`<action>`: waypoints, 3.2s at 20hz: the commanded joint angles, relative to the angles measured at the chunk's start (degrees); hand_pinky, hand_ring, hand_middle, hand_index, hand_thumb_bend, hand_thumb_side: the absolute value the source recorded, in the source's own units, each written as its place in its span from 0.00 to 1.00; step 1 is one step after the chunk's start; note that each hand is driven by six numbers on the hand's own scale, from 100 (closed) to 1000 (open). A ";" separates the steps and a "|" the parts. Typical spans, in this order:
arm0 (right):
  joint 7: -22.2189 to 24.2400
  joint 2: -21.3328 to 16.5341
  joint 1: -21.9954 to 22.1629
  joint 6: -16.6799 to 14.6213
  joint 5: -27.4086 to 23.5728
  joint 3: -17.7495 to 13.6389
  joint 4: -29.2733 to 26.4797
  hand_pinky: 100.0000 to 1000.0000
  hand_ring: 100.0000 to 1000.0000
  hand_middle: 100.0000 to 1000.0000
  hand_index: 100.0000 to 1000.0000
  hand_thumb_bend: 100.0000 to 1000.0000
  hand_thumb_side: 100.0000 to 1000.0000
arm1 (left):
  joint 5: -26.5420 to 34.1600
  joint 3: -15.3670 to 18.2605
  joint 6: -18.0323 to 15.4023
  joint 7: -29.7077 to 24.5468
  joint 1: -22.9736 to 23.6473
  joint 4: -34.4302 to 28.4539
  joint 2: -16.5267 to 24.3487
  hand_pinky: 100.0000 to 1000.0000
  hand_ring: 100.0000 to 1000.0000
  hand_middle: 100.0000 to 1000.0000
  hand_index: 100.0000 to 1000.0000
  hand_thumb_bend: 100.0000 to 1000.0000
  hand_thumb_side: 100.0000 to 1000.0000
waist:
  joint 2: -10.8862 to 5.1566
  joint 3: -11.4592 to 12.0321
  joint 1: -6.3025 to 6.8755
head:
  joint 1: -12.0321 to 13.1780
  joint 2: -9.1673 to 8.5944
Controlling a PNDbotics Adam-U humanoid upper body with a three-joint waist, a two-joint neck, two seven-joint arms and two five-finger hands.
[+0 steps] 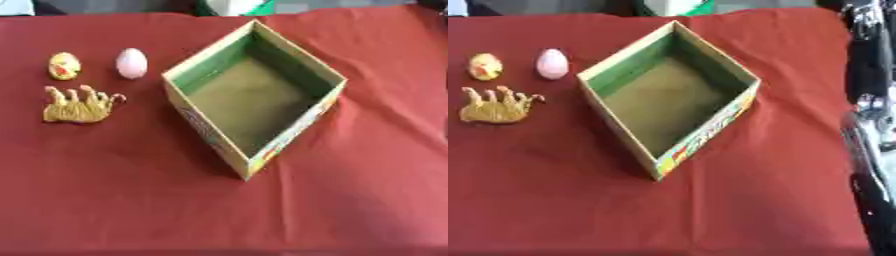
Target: Pick up objects on the table and place them in the box.
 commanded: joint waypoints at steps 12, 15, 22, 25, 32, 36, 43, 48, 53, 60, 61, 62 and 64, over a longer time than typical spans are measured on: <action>0.37 -1.46 -0.36 0.20 -0.37 0.21 -1.13 0.70 0.62 0.50 0.81 0.00 0.64 | -18.24 -2.49 7.53 -20.12 -5.93 -0.96 13.21 0.64 0.73 0.74 0.89 0.00 0.53 | -0.81 -0.23 -0.17 | 0.17 0.19; 0.58 -1.58 -0.47 0.20 -0.42 0.41 -1.13 0.70 0.62 0.50 0.81 0.00 0.65 | -20.40 -3.74 6.80 -28.24 -7.69 -0.96 15.48 0.67 0.75 0.77 0.91 0.00 0.58 | -0.85 -0.41 -0.29 | 0.19 0.06; 1.04 -1.63 -0.62 0.32 -0.62 0.81 -1.13 0.70 0.63 0.50 0.81 0.00 0.65 | -23.46 -5.93 5.67 -40.29 -11.67 -0.96 19.17 0.72 0.77 0.79 0.93 0.00 0.86 | -0.98 -0.67 -0.32 | 0.36 -0.26; 1.18 -1.70 -0.64 0.25 -0.72 0.91 -1.13 0.70 0.63 0.50 0.81 0.00 0.65 | -23.72 -6.89 6.20 -43.99 -13.04 -0.96 19.59 0.72 0.78 0.79 0.94 0.01 0.92 | -1.02 -0.89 -0.37 | 0.79 -0.17; 1.67 -1.83 -0.64 0.22 -0.92 1.34 -1.13 0.70 0.63 0.49 0.81 0.00 0.65 | -24.84 -9.64 6.59 -52.93 -16.90 -0.15 20.41 0.74 0.79 0.81 0.98 0.37 1.00 | -1.09 -0.72 -0.29 | 1.84 -0.37; 2.13 -1.69 -0.91 0.05 -1.18 1.69 -1.13 0.70 0.63 0.49 0.81 0.00 0.65 | -25.96 -11.83 4.94 -59.67 -19.88 2.55 20.24 0.75 0.80 0.82 1.00 0.39 1.00 | -1.05 -0.76 -0.29 | 2.28 -0.58; 2.41 -1.61 -0.97 0.32 -1.35 1.88 -1.13 0.70 0.63 0.49 0.81 0.00 0.65 | -22.03 -14.68 3.92 -68.13 -23.09 7.68 18.47 0.78 0.84 0.86 1.00 0.27 0.84 | -0.80 -0.91 -0.22 | 2.97 -1.05; 2.67 -1.52 -1.03 0.56 -1.32 2.02 -1.13 0.70 0.63 0.49 0.81 0.00 0.65 | -20.23 -16.03 4.06 -73.23 -25.51 12.25 16.87 0.82 0.90 0.92 1.00 0.37 0.85 | -0.54 -1.07 -0.09 | 3.46 -1.12; 3.07 -1.36 -1.19 0.85 -1.27 2.20 -1.13 0.70 0.63 0.49 0.80 0.00 0.64 | -22.74 -17.96 1.50 -77.69 -28.35 16.73 15.07 0.85 0.91 0.93 1.00 0.38 0.73 | -0.19 -1.41 -0.06 | 4.41 -1.42; 3.36 -1.26 -1.34 1.07 -1.29 2.38 -1.13 0.70 0.63 0.49 0.80 0.00 0.64 | -26.10 -20.14 -2.32 -77.99 -29.87 23.34 13.30 0.87 0.91 0.92 1.00 0.60 0.86 | 0.30 -1.67 0.14 | 4.75 -1.79; 3.37 -1.25 -1.34 1.10 -1.29 2.38 -1.13 0.70 0.63 0.49 0.80 0.00 0.64 | -26.78 -20.23 -2.96 -77.99 -29.87 23.96 13.32 0.88 0.91 0.92 1.00 0.65 0.88 | 0.39 -1.71 0.16 | 4.75 -1.91; 3.38 -1.26 -1.34 1.11 -1.27 2.39 -1.13 0.70 0.63 0.49 0.80 0.00 0.64 | -27.45 -20.30 -3.68 -77.99 -29.82 24.49 13.33 0.88 0.92 0.92 1.00 0.67 0.89 | 0.48 -1.73 0.18 | 4.74 -1.99; 3.42 -1.26 -1.31 1.15 -1.24 2.39 -1.13 0.70 0.63 0.49 0.80 0.00 0.64 | -28.38 -20.40 -5.15 -77.99 -29.57 25.36 13.33 0.88 0.92 0.92 1.00 0.70 0.91 | 0.64 -1.75 0.20 | 4.73 -2.07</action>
